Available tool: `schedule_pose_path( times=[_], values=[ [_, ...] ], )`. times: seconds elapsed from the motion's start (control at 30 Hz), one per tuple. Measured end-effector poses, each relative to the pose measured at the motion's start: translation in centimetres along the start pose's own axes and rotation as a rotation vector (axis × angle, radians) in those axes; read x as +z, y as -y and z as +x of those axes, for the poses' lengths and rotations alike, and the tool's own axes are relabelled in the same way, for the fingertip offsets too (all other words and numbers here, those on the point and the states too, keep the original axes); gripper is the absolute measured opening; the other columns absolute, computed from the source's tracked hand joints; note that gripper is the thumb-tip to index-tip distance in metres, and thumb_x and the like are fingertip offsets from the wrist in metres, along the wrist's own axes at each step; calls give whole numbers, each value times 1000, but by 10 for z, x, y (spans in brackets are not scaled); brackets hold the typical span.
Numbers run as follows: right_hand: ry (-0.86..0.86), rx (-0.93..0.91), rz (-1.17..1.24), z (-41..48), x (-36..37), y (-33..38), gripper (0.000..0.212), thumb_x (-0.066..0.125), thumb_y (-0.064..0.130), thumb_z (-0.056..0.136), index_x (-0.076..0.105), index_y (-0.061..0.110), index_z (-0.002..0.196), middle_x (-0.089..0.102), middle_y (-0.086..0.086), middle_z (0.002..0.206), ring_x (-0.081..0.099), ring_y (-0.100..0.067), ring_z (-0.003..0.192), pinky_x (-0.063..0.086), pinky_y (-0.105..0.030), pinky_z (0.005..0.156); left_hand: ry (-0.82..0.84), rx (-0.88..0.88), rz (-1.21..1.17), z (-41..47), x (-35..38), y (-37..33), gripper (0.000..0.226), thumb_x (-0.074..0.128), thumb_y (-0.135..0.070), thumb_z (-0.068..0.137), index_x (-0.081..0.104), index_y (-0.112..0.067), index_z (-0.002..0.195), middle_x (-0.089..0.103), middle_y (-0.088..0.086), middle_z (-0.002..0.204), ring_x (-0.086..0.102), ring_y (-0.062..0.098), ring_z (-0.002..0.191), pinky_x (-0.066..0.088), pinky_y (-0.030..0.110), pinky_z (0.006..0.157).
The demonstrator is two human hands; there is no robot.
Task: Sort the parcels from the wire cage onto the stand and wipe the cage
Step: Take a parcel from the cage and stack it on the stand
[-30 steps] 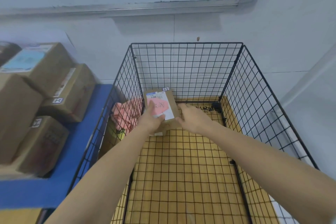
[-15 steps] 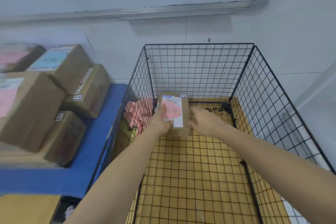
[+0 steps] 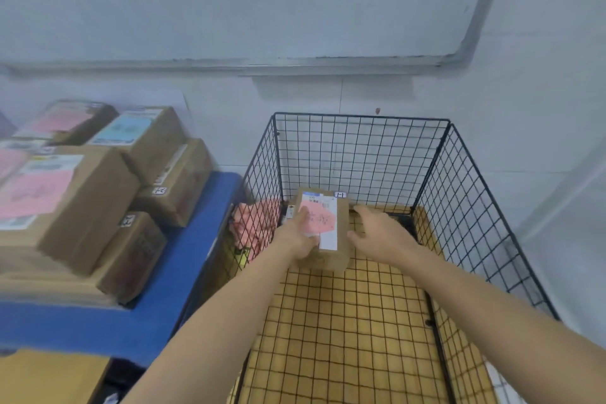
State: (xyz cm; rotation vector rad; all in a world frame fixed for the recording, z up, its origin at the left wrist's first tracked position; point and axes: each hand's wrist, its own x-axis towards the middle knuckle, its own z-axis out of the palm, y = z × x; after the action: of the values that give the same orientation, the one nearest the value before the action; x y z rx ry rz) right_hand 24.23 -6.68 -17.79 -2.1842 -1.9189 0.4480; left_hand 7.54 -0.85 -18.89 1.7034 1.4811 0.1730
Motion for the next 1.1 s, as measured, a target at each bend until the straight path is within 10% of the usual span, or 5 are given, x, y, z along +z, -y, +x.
schedule_pose_path(
  times=[0.73,1.1],
  values=[
    [-353,-200,44,-84,-160,82,48,50,40,91,43,28,137,60,1,123,58,-20,109,52,-40,87,-89,252,42,-127,-127,-113,73,61,-13,90,22,-23,151,36,12,148,45,30,128,39,39,107],
    [-463,-203,12,-110,-177,198,55,53,36,96,38,17,145,47,0,145,44,-17,132,34,-27,103,-183,298,-141,-177,-251,-66,74,62,-9,90,24,-27,150,43,12,140,60,33,103,56,46,76]
  ],
)
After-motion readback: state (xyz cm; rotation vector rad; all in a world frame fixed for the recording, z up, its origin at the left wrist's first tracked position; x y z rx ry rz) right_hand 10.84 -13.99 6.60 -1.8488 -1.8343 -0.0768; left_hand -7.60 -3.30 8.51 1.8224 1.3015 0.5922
